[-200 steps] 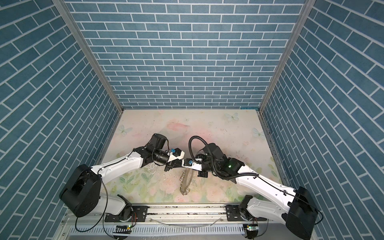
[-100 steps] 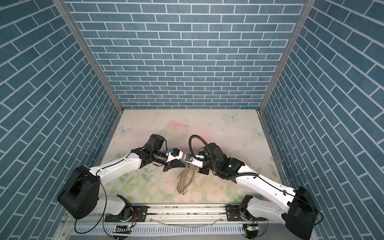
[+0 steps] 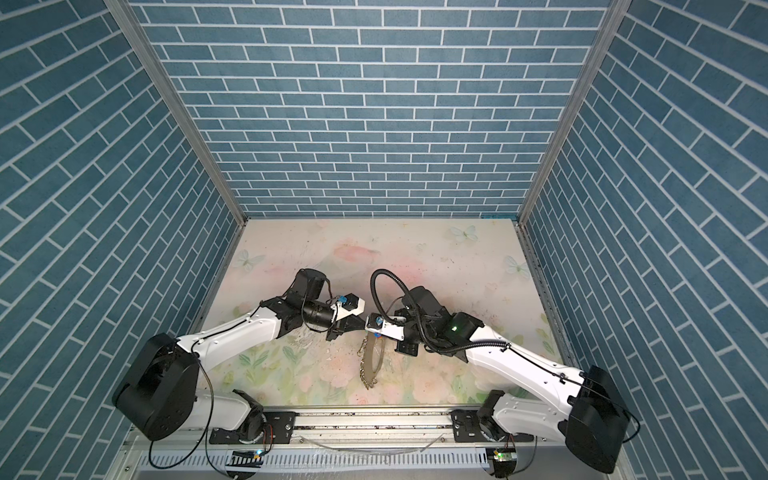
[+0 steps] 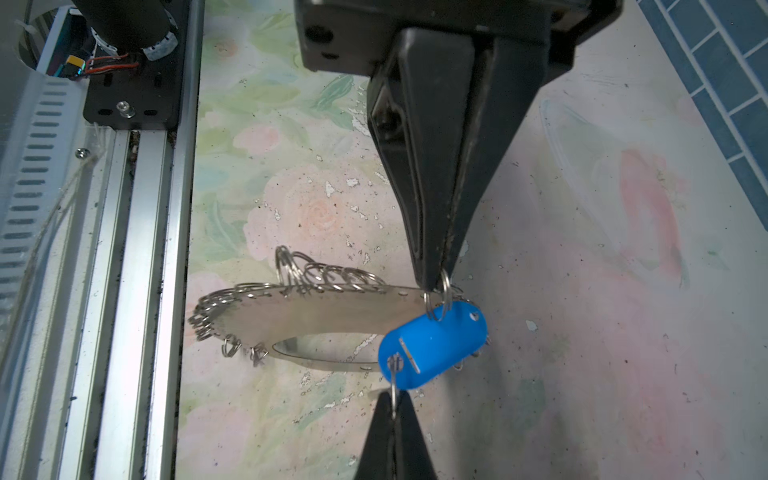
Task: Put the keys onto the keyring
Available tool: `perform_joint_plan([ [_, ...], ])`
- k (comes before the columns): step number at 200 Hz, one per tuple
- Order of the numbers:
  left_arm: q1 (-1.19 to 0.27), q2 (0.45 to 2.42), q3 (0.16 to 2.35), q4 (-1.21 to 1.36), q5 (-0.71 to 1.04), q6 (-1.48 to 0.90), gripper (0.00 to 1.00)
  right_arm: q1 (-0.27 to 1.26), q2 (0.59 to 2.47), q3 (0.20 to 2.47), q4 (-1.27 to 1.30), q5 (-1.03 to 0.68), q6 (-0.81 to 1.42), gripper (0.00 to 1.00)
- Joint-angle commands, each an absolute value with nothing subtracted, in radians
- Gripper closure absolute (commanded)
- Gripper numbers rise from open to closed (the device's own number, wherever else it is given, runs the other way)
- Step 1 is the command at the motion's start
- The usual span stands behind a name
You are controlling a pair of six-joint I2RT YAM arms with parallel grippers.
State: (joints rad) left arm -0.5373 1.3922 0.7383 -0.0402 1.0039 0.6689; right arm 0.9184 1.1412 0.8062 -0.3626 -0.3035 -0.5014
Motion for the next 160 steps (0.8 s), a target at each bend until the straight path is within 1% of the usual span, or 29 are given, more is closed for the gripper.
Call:
perform_joint_plan([
  [1,-0.528,1.351,0.714,0.039,0.999,0.636,1.0,0.922,1.121,0.863,-0.408,-0.298,-0.473,1.0],
  [42,-0.526,1.333,0.701,0.106,0.979,0.606,1.0,0.923,1.125,0.886,-0.429,-0.259,-0.462,1.0],
  [98,-0.526,1.33,0.676,0.118,0.969,0.607,1.0,0.923,1.07,0.884,-0.424,-0.295,-0.445,1.0],
  [130,-0.526,1.34,0.675,0.126,0.921,0.611,1.0,0.948,1.033,0.888,-0.455,-0.216,-0.419,1.0],
  [147,-0.526,1.323,0.655,0.165,0.952,0.609,1.0,0.952,1.054,0.877,-0.45,-0.177,-0.418,1.0],
  [160,-0.528,1.322,0.661,0.135,1.007,0.624,1.0,0.951,1.082,0.877,-0.431,-0.164,-0.42,1.0],
])
